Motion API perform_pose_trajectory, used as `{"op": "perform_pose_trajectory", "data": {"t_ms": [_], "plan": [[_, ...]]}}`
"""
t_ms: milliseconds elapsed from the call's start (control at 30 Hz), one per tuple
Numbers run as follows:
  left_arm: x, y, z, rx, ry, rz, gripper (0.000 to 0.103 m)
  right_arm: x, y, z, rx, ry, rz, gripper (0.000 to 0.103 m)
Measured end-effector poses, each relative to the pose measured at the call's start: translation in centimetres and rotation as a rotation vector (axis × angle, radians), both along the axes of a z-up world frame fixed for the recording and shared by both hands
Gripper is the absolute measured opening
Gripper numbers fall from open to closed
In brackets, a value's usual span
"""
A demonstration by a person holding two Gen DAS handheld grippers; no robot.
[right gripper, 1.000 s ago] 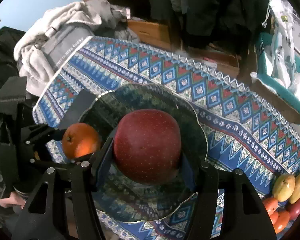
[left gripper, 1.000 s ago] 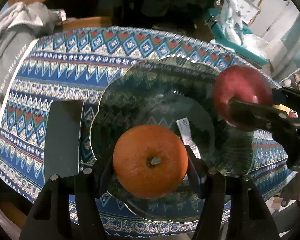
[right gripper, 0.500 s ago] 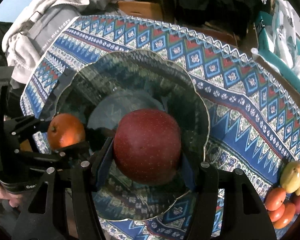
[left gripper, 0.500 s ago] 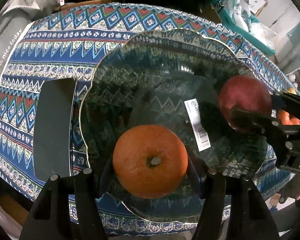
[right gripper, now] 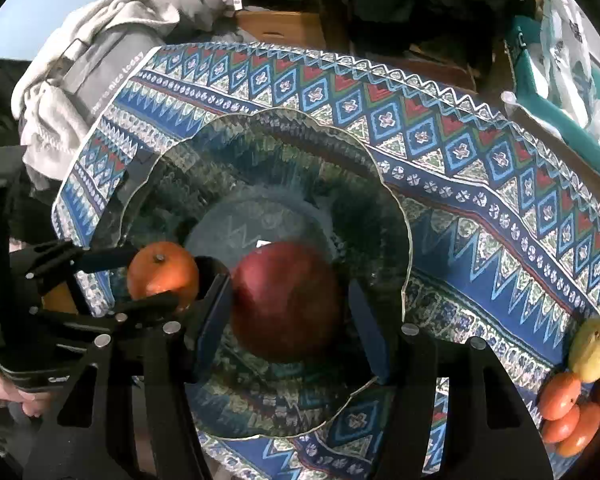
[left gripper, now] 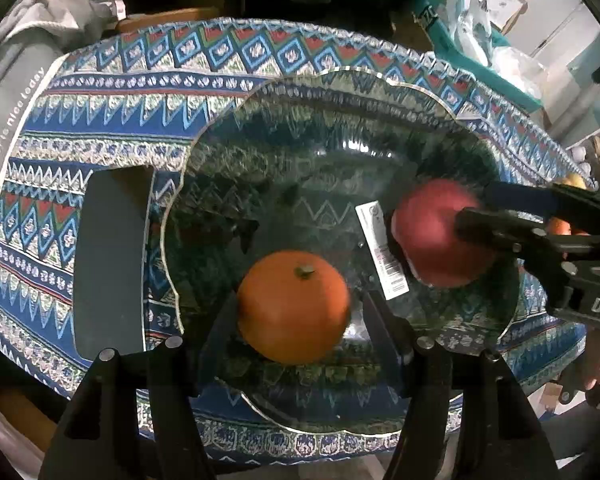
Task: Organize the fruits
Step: 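Lower the orange and apple into the glass bowl and open both tools, then move both tools back from the bowl toward the remaining fruit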
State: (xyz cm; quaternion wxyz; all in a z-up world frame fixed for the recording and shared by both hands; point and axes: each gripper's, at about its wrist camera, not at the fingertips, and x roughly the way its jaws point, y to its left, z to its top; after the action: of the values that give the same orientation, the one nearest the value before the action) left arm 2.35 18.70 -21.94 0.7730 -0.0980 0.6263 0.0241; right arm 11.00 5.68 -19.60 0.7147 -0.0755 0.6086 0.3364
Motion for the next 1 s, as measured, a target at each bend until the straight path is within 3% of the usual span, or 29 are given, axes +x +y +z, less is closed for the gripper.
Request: {"op": "perform_pose_trajectory", "data": {"t_ms": [367,500,633,1000], "plan": [[-0.3,0.6,4.7,-0.033,-0.093,0.003,0.068,-0.2,-1.4,5.6,0.053,-0.158,-0.047,0.07],[-0.6,0.2,6.5,-0.028,-0.129,-0.014,0.07,-0.7,-2.3,7.3,0.031,-0.204,-0.059,0.071],[-0.6,-0.6,7.7,-0.024,-0.16,-0.028,0.071,-1.6,-3.5,8.8,-0.002,-0.257,-0.061,0.078],[-1.0,-4.3,10.4,-0.016,-0.216,-0.112,0.076,-3.0,-7.7,11.8,-0.006,-0.31,-0.103,0.081]]}}
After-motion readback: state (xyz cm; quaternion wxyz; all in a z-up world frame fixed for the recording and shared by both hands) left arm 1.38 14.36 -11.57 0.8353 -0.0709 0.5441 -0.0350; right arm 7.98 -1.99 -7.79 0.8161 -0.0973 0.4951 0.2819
